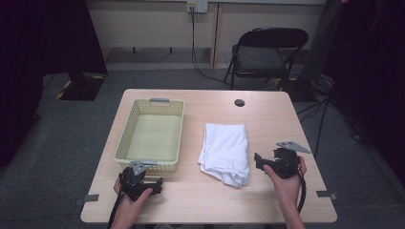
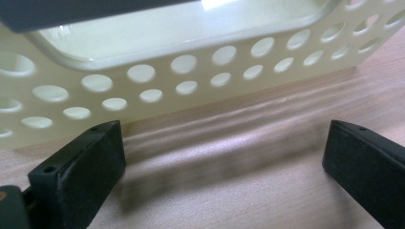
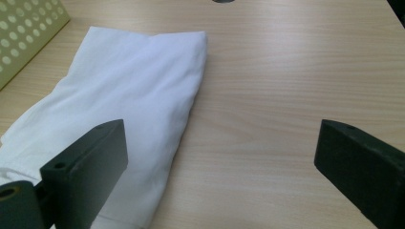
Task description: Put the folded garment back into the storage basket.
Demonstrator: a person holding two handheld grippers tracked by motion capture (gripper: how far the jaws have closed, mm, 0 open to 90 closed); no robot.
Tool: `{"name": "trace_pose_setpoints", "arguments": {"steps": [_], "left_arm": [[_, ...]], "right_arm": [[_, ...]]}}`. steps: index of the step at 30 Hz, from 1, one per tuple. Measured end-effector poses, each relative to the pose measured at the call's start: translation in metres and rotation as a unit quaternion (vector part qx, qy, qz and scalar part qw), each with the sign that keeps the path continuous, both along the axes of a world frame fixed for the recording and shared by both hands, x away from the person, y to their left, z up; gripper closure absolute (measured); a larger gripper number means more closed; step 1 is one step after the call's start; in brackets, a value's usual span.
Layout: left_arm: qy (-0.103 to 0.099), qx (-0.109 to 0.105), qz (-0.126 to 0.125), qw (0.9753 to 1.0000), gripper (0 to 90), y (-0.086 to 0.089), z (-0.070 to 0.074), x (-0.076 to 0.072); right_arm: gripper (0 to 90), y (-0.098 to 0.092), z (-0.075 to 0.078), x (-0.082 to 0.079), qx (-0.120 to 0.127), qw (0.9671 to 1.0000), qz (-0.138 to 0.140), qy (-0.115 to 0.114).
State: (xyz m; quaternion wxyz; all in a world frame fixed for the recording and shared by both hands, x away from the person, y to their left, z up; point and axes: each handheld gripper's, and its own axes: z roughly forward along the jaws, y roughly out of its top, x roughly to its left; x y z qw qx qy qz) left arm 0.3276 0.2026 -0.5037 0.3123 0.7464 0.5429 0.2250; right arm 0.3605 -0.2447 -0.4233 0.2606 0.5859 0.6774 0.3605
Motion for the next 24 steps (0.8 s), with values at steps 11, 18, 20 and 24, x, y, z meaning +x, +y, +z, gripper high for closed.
{"name": "trace_pose_setpoints", "arguments": {"steps": [11, 18, 20, 24], "left_arm": [[0.0, 0.0, 0.0, 1.0, 0.0, 0.0, 0.0, 0.0], [0.0, 0.0, 0.0, 1.0, 0.0, 0.0, 0.0, 0.0], [0.0, 0.0, 0.0, 1.0, 0.0, 0.0, 0.0, 0.0], [0.0, 0.0, 0.0, 1.0, 0.0, 0.0, 0.0, 0.0]], "right_arm": [[0.3, 0.023, 0.005, 0.012, 0.008, 0.9997, 0.025, -0.004], [1.2, 0.031, 0.005, 0.025, 0.023, 0.9991, 0.032, 0.017], [1.5, 0.035, 0.005, 0.028, 0.023, 0.9989, 0.038, 0.014], [2.2, 0.043, 0.006, 0.033, 0.021, 0.9985, 0.05, 0.004]]}}
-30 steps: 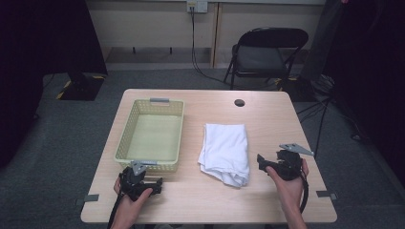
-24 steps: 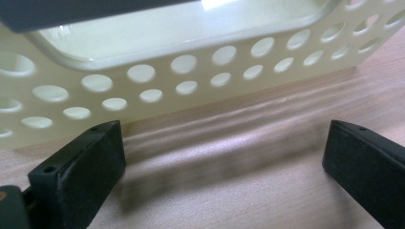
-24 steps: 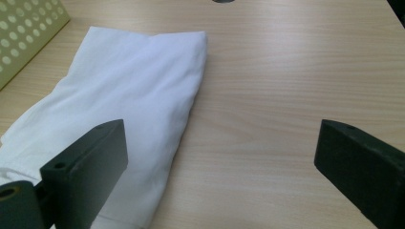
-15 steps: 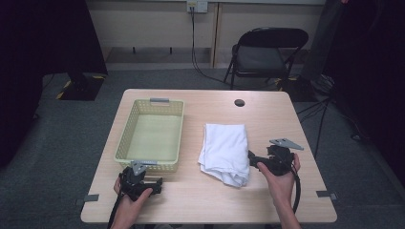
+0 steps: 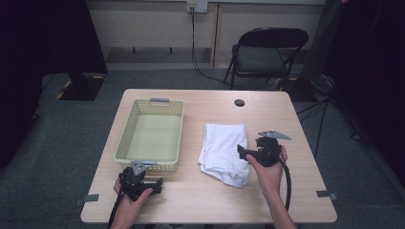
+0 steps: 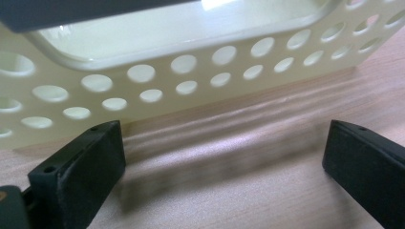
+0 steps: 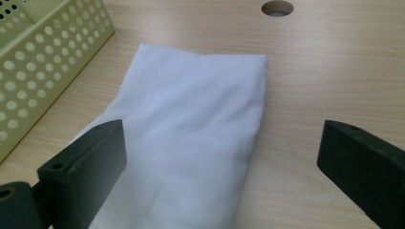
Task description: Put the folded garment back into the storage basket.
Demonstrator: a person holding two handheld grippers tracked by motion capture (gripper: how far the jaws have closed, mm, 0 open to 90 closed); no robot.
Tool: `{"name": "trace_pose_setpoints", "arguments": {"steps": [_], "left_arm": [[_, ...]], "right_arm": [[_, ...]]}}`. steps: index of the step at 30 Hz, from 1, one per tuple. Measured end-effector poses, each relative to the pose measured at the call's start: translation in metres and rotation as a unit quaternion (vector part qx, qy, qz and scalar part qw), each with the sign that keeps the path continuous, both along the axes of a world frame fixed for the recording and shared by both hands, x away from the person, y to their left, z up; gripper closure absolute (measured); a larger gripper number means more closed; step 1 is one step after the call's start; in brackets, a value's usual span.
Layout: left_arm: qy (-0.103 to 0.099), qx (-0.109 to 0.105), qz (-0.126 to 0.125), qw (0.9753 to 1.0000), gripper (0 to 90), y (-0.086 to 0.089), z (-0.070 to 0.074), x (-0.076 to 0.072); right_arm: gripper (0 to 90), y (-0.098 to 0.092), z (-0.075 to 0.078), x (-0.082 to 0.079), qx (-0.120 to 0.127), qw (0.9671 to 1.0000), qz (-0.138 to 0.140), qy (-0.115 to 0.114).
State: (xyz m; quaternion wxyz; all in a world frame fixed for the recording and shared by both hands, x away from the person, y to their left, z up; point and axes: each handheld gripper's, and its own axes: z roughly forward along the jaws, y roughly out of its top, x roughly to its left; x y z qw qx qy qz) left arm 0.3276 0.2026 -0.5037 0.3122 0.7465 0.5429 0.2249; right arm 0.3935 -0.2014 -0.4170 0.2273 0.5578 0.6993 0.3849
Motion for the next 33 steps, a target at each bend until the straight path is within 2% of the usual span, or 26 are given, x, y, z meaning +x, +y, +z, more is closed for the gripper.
{"name": "trace_pose_setpoints", "arguments": {"steps": [5, 9, 14, 21, 23, 24, 27, 33], "left_arm": [[0.0, 0.0, 0.0, 1.0, 0.0, 0.0, 0.0, 0.0], [0.0, 0.0, 0.0, 1.0, 0.0, 0.0, 0.0, 0.0], [0.0, 0.0, -0.001, 1.0, 0.0, 0.0, 0.0, 0.0], [0.0, 0.0, -0.001, 1.0, 0.0, 0.0, 0.0, 0.0], [0.0, 0.0, -0.001, 1.0, 0.0, 0.0, 0.0, 0.0], [0.0, 0.0, -0.001, 1.0, 0.0, 0.0, 0.0, 0.0], [0.0, 0.0, -0.001, 1.0, 0.0, 0.0, 0.0, 0.0], [0.0, 0.0, -0.001, 1.0, 0.0, 0.0, 0.0, 0.0]], "right_arm": [[1.2, 0.01, -0.001, 0.01, 0.0, 0.9999, 0.01, 0.007], [0.8, 0.017, 0.0, 0.017, -0.003, 0.9998, 0.018, 0.004], [0.9, 0.026, -0.002, 0.026, -0.004, 0.9995, 0.026, 0.019], [0.7, 0.042, -0.004, 0.037, -0.012, 0.9989, 0.036, 0.027], [0.8, 0.045, -0.01, 0.04, -0.012, 0.9988, 0.037, 0.03], [0.8, 0.048, -0.016, 0.042, -0.021, 0.9985, 0.037, 0.035], [1.2, 0.05, -0.032, 0.047, -0.024, 0.9976, 0.037, 0.053], [3.5, 0.05, -0.046, 0.05, -0.028, 0.9965, 0.03, 0.073]]}}
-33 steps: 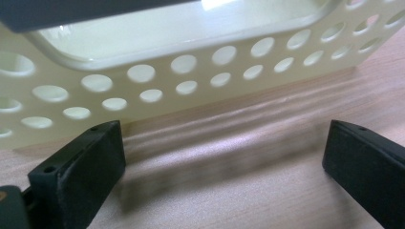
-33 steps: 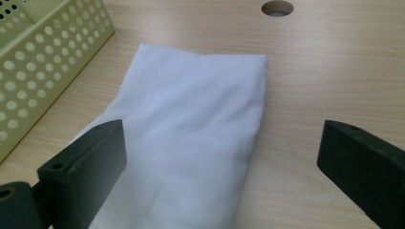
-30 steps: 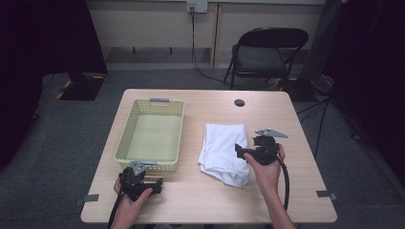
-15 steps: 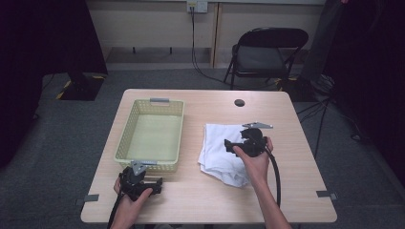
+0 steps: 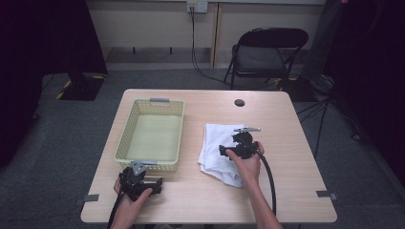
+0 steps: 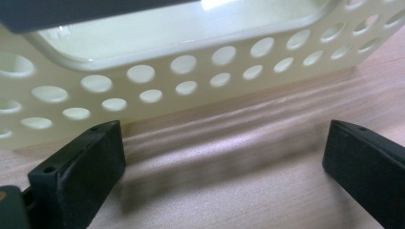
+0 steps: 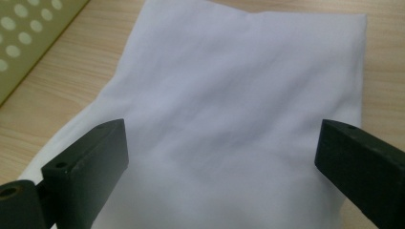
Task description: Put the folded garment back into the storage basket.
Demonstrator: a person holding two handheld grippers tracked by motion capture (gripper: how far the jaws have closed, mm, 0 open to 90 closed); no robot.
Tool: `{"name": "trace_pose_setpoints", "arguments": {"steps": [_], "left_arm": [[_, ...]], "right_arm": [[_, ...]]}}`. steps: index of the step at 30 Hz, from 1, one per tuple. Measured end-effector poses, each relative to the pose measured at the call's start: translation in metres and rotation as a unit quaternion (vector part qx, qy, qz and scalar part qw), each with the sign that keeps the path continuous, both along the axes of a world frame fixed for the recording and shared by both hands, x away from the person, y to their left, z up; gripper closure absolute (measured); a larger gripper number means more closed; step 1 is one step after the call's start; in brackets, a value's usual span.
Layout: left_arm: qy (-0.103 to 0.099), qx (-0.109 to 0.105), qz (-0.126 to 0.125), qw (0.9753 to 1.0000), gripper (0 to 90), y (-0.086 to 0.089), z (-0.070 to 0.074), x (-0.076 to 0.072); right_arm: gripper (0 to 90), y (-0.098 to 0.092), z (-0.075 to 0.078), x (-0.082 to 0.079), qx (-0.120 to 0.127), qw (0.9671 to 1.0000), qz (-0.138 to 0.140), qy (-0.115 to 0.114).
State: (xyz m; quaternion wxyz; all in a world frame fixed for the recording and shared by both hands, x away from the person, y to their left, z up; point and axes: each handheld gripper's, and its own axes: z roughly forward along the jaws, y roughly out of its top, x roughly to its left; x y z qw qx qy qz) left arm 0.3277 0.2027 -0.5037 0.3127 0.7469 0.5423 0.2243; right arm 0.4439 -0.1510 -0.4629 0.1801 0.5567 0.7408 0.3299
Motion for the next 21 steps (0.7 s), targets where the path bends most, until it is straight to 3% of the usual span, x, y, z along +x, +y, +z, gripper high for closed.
{"name": "trace_pose_setpoints", "arguments": {"steps": [2, 12, 15, 18, 21], "left_arm": [[0.0, 0.0, 0.0, 1.0, 0.0, 0.0, 0.0, 0.0], [0.0, 0.0, -0.002, 1.0, 0.0, 0.0, 0.0, 0.0], [0.0, 0.0, -0.002, 1.0, 0.0, 0.0, 0.0, 0.0], [0.0, 0.0, -0.002, 1.0, 0.0, 0.0, 0.0, 0.0], [0.0, 0.0, -0.003, 1.0, 0.0, 0.0, 0.0, 0.0]], "right_arm": [[3.9, 0.003, -0.006, 0.0, -0.015, 0.9999, 0.002, 0.001], [0.5, 0.012, -0.018, 0.003, -0.039, 0.999, 0.0, 0.021], [0.6, 0.014, -0.019, 0.003, -0.049, 0.9986, 0.0, 0.021], [0.6, 0.018, -0.023, 0.002, -0.075, 0.9969, 0.004, 0.021], [0.5, 0.019, -0.026, 0.002, -0.078, 0.9968, 0.001, 0.017]]}}
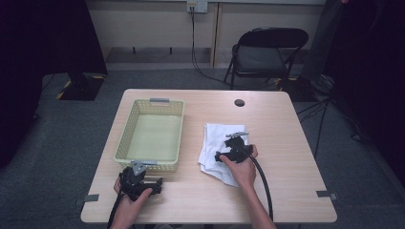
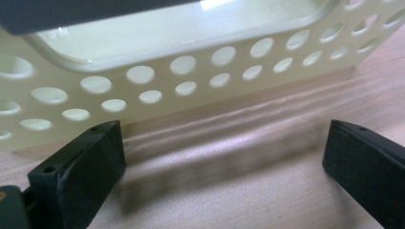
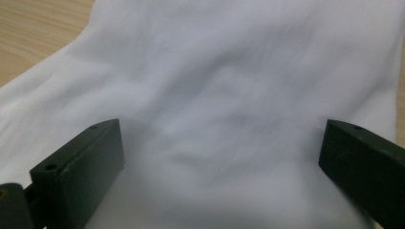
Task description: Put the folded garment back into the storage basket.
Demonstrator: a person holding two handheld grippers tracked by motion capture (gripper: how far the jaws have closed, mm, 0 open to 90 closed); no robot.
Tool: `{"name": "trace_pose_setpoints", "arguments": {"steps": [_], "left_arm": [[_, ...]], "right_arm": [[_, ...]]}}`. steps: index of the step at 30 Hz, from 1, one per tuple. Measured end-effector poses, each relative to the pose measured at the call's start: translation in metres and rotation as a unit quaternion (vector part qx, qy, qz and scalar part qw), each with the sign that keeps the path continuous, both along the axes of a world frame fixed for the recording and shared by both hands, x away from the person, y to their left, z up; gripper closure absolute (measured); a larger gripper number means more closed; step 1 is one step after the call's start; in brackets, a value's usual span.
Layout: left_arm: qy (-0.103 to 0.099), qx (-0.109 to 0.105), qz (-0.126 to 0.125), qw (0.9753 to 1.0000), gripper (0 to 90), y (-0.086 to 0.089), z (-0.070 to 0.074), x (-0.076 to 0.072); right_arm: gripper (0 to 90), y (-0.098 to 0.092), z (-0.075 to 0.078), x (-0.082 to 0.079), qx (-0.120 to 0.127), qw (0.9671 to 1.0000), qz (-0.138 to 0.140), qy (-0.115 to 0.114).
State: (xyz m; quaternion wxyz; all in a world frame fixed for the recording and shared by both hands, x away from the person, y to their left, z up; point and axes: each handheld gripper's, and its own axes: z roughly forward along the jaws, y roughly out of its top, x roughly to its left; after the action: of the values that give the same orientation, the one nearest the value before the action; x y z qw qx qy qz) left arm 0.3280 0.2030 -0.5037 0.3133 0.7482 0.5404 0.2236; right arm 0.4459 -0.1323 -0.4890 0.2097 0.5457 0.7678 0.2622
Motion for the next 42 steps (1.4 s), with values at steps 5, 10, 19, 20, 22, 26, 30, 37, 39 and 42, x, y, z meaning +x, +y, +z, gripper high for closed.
{"name": "trace_pose_setpoints", "arguments": {"steps": [5, 10, 19, 20, 22, 26, 30, 37, 39, 42], "left_arm": [[0.0, 0.0, 0.0, 1.0, 0.0, 0.0, 0.0, 0.0], [0.0, 0.0, 0.0, 1.0, 0.0, -0.0001, 0.0, 0.0001], [0.0, 0.0, 0.001, 1.0, 0.0, -0.0002, 0.0, 0.0002], [0.0, 0.0, 0.001, 1.0, 0.0, -0.0002, 0.0, 0.0002], [0.0, 0.0, 0.001, 1.0, 0.0, -0.0003, 0.0, 0.0002], [0.0, 0.0, 0.001, 1.0, 0.0, -0.0006, 0.0, 0.0004], [0.0, 0.0, 0.0, 1.0, 0.0, -0.0006, 0.0, 0.0004], [0.0, 0.0, 0.0, 1.0, 0.0, -0.0005, 0.0, 0.0004], [0.0, 0.0, 0.0, 1.0, 0.0, -0.0006, 0.0, 0.0004], [0.0, 0.0, -0.001, 1.0, 0.0, -0.0004, 0.0001, 0.0004]], "right_arm": [[0.7, -0.0015, -0.0017, -0.0007, 0.004, 0.9998, 0.017, -0.005], [4.1, -0.0027, -0.0015, 0.0012, 0.012, 0.9996, 0.024, 0.003], [22.5, -0.0042, 0.0013, 0.0042, 0.017, 0.9997, 0.018, 0.001], [25.3, -0.0048, 0.0017, 0.0046, 0.018, 0.9997, 0.016, 0.0], [30.1, -0.0058, 0.0025, 0.005, 0.018, 0.9997, 0.013, -0.002], [34.6, -0.0056, 0.0037, 0.0059, 0.018, 0.9998, 0.011, 0.001], [49.3, -0.0014, 0.0067, 0.0076, 0.016, 0.9997, 0.017, 0.006], [73.8, -0.0011, 0.0064, 0.0083, 0.041, 0.999, 0.02, 0.0], [75.4, -0.0017, 0.0066, 0.0087, 0.045, 0.9988, 0.019, 0.002], [79.9, -0.002, 0.0074, 0.0088, 0.047, 0.9988, 0.015, 0.003]]}}
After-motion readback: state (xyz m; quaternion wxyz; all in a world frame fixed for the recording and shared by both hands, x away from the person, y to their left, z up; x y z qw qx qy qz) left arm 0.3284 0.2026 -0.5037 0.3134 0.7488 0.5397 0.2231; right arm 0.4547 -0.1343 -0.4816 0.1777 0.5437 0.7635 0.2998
